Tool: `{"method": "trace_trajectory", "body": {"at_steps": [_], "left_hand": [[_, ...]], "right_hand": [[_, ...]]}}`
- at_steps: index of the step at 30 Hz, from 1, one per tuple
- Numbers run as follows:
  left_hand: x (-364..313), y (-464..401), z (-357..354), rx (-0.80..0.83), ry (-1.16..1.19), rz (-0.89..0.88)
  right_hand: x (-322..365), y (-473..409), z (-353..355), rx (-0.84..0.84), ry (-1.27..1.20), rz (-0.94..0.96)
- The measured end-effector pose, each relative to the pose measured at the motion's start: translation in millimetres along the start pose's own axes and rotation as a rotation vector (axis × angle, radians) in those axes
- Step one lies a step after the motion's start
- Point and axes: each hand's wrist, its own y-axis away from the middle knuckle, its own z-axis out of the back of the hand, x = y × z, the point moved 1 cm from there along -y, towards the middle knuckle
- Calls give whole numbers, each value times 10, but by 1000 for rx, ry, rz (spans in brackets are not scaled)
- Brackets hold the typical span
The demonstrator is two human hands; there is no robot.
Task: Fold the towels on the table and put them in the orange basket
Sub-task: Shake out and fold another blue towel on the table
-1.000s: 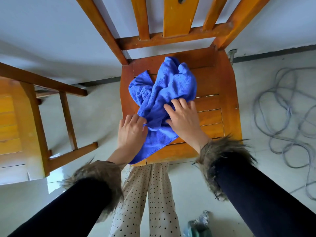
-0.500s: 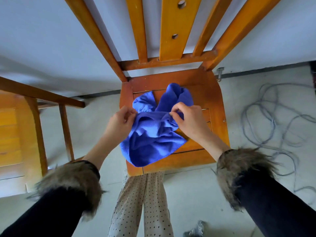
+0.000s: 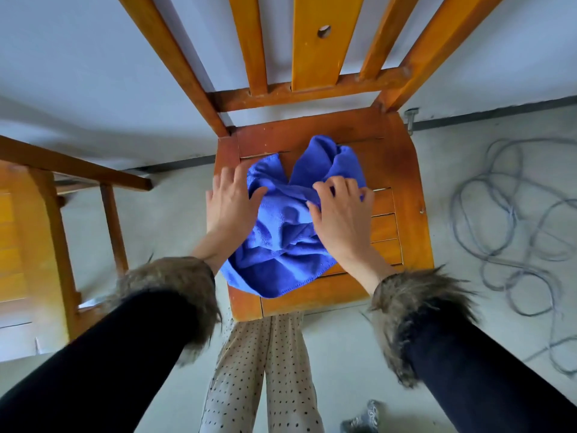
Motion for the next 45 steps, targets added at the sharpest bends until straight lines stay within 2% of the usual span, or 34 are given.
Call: {"method": "trace_trajectory", "body": {"at_steps": [2,6,9,12,18,23,27,34,38,45], "left_hand": [[43,-78,-15,69,-53,-9],[105,-71,125,45,143,-39],[115,37,445,7,317,72],[42,192,797,42,369,44],[-154,305,1672,-76,493,97],[-275,599,2451,-57,577,17],[-389,831,3112,-86,611,-65],[-325,1449,4155,-302,489,-76],[-196,1940,4614,-472,443,-51],[514,3119,5173,-754,457,147]], "right_hand": [[2,-81,12,-41,-7,-10],[-30,-94,168,-86,-132,-26],[-110,-62,323,-91,-74,-62],[-133,-160,539,-26,-44,-178],[-70,-560,1395,-61,-208,-214],[169,-604,2280,-182,-325,-143],[330,-531,2818,-120,-511,-234],[772,-712,3780,24,-609,-1],[1198,-815,4262,34,-639,176],[2314,-648,4932,67,-680,541]]}}
